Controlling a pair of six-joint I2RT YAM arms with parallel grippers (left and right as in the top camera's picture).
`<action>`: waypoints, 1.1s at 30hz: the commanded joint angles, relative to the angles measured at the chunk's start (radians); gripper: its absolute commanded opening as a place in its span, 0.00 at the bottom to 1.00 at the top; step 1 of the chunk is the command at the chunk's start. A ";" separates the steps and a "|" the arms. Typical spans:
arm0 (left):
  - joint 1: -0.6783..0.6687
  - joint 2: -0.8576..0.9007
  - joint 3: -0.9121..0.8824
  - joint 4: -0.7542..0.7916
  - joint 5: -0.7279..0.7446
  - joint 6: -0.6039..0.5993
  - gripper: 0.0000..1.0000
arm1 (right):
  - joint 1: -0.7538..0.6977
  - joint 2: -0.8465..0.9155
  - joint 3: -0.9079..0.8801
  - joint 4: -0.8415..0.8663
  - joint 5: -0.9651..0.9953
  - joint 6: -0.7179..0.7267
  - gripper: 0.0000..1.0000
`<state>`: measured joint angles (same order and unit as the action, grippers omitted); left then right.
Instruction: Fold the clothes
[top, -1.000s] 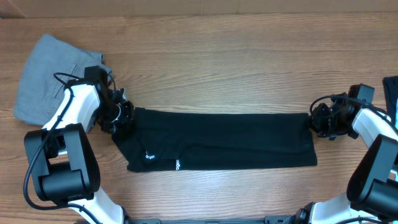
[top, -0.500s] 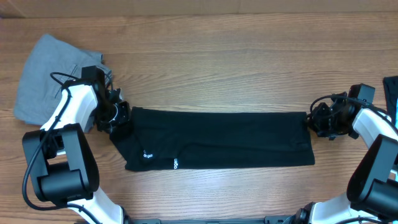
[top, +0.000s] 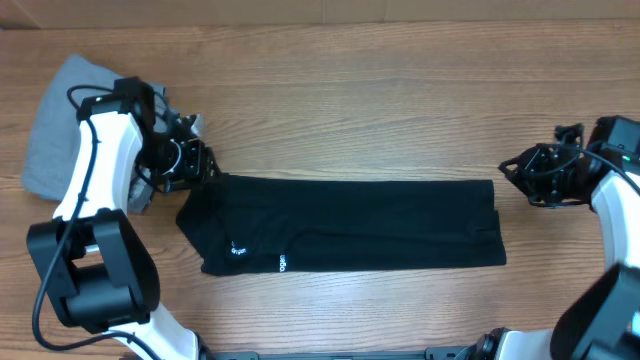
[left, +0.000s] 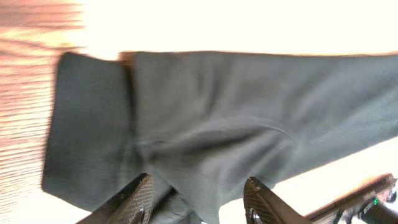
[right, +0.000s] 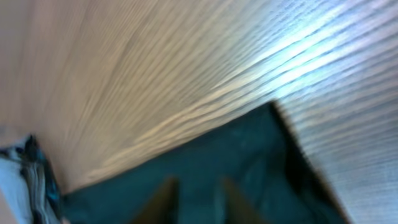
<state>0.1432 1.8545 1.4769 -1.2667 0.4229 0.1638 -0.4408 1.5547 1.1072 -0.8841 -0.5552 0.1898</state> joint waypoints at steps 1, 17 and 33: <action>-0.058 -0.037 0.020 -0.027 0.039 0.055 0.27 | -0.002 -0.025 0.015 -0.048 -0.018 -0.003 0.06; -0.180 -0.035 -0.414 0.240 -0.423 -0.364 0.04 | 0.116 0.098 -0.260 0.197 0.112 0.142 0.05; -0.189 -0.035 -0.451 0.734 -0.220 -0.447 0.04 | 0.118 0.268 -0.338 0.639 0.169 0.366 0.05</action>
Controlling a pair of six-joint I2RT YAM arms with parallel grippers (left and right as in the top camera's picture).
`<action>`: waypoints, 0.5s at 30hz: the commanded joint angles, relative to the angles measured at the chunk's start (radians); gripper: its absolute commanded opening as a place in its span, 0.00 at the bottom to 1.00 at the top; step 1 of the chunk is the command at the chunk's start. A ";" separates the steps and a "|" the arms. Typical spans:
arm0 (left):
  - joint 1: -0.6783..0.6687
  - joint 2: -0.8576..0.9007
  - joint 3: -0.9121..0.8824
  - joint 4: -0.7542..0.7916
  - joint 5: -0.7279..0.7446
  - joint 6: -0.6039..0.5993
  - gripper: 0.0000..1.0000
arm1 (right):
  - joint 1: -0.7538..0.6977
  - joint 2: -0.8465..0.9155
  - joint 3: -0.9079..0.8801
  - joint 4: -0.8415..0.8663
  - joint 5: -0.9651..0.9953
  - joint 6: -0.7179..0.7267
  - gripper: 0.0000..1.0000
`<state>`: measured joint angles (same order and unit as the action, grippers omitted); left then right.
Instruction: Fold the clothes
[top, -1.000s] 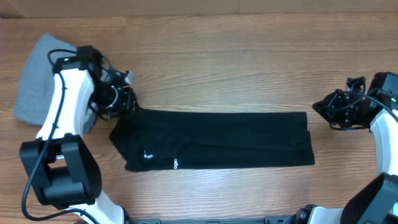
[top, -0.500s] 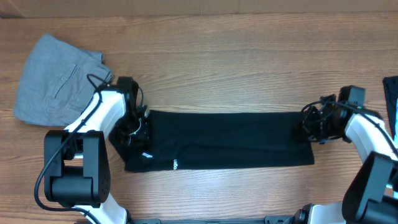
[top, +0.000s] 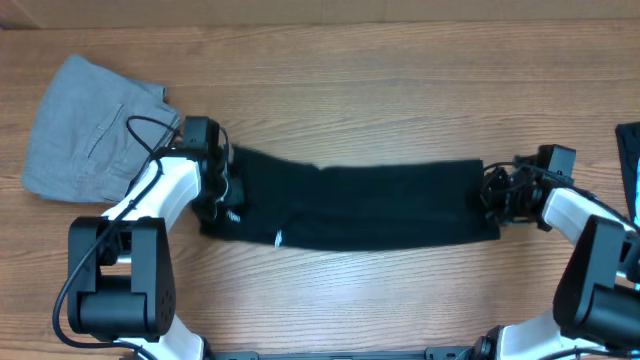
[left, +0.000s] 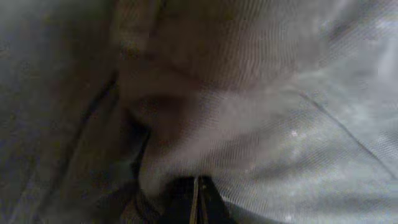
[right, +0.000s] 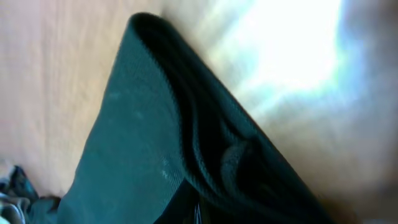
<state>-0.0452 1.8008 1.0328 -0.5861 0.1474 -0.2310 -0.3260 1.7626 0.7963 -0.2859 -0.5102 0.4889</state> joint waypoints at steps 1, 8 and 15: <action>0.000 0.019 -0.007 0.095 0.065 -0.072 0.04 | 0.004 0.060 -0.025 0.073 0.122 0.074 0.05; 0.006 0.019 0.020 0.192 0.073 -0.169 0.07 | 0.003 0.060 0.036 0.177 0.088 0.113 0.07; 0.064 0.016 0.183 -0.026 0.090 -0.101 0.25 | -0.041 -0.002 0.178 -0.009 -0.134 -0.145 0.19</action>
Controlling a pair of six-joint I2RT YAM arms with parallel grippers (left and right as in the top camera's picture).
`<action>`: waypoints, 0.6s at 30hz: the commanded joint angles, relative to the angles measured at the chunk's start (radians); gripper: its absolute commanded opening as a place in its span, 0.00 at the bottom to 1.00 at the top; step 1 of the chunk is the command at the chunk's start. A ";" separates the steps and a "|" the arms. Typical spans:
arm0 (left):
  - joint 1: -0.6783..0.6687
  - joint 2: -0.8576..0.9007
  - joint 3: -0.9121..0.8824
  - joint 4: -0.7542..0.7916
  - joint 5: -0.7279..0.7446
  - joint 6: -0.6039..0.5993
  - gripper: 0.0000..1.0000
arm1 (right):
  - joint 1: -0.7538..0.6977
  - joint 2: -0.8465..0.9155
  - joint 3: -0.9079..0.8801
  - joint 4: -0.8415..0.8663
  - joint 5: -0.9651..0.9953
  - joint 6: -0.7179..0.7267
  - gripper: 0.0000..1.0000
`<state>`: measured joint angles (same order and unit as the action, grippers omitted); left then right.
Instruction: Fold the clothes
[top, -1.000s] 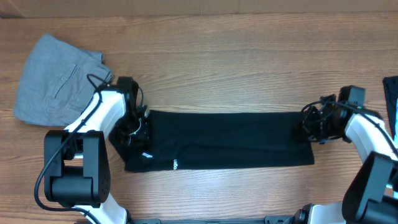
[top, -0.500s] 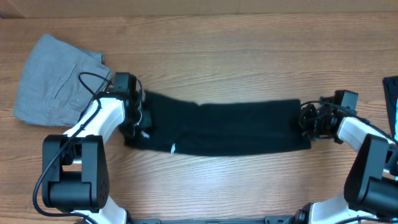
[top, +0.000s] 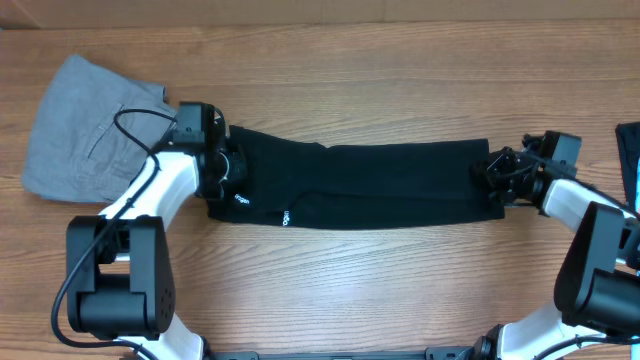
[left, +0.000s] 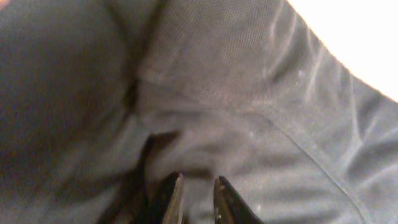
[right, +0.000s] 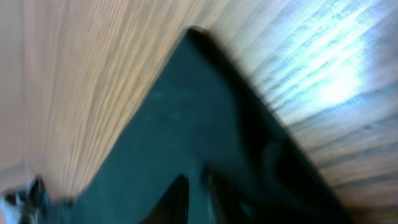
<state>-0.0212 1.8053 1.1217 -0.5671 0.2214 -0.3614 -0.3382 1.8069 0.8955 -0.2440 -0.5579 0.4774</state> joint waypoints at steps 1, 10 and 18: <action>0.057 0.012 0.133 -0.094 0.016 0.049 0.28 | -0.042 -0.065 0.109 -0.108 -0.106 -0.163 0.22; 0.152 0.012 0.462 -0.462 0.048 0.188 0.40 | -0.195 -0.153 0.301 -0.482 -0.113 -0.304 0.40; 0.152 0.012 0.619 -0.647 0.165 0.304 0.47 | -0.231 -0.040 0.301 -0.509 0.068 -0.446 0.50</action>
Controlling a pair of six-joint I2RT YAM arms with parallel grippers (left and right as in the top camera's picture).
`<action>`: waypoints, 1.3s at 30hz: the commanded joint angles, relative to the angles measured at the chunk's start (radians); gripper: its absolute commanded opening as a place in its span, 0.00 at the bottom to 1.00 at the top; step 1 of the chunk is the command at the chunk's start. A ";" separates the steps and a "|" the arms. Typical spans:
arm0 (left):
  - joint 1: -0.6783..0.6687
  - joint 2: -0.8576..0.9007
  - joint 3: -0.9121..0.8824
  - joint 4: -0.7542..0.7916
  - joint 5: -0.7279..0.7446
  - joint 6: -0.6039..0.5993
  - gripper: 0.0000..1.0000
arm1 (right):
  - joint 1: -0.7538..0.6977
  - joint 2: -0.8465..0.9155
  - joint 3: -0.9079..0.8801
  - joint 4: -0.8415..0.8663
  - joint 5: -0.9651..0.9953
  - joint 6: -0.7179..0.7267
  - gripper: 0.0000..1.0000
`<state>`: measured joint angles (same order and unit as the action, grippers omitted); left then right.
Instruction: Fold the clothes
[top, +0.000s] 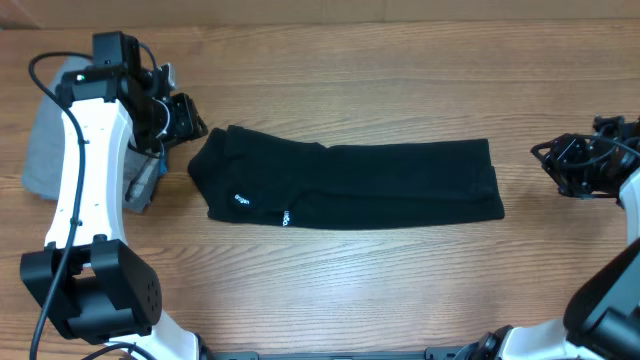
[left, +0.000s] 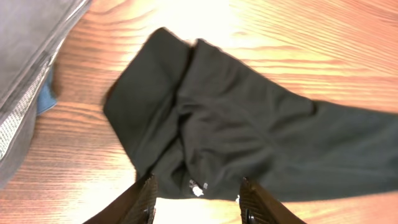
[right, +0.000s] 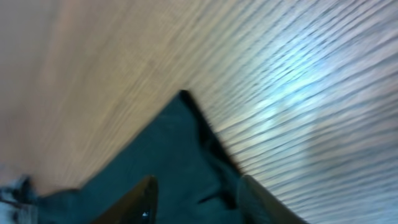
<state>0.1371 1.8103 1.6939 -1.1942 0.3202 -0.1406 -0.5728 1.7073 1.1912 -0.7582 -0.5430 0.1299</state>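
Note:
Black trousers (top: 350, 186) lie flat as a long folded strip across the middle of the table, waist end at the left with small white labels. The left wrist view looks down on that waist end (left: 205, 124). My left gripper (top: 190, 122) hangs open, off the cloth's upper left corner, nothing between its fingers (left: 196, 202). Open too, my right gripper (top: 548, 165) sits to the right of the leg end, clear of the cloth. The right wrist view shows the leg end's corner (right: 186, 155), blurred.
Folded grey trousers (top: 45, 150) lie at the far left, partly under the left arm, with a bit of blue showing at their edge (left: 45, 99). Bare wooden table (top: 400, 90) surrounds the black trousers.
Both grippers let go of the black trousers and drew back from its ends, the left up and to the left, the right to the right. The trousers lie flat where they were.
First both grippers hovered off the ends of the flat black trousers. Then each was shut on an end, with the strip narrowed and shifted. Then the grip loosened with the cloth stretched straight. Now both arms are withdrawn and open.

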 joint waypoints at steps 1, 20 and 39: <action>-0.006 0.007 0.050 -0.026 0.066 0.093 0.48 | 0.007 0.084 0.005 0.005 0.053 -0.132 0.54; -0.007 0.007 0.050 -0.022 0.066 0.145 0.51 | 0.096 0.410 0.005 -0.092 -0.113 -0.430 0.70; -0.007 0.007 0.050 -0.037 0.066 0.145 0.51 | 0.084 0.402 0.225 -0.319 -0.027 -0.379 0.04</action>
<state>0.1371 1.8103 1.7222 -1.2282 0.3679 -0.0185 -0.4553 2.1082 1.3205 -1.0424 -0.6430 -0.2611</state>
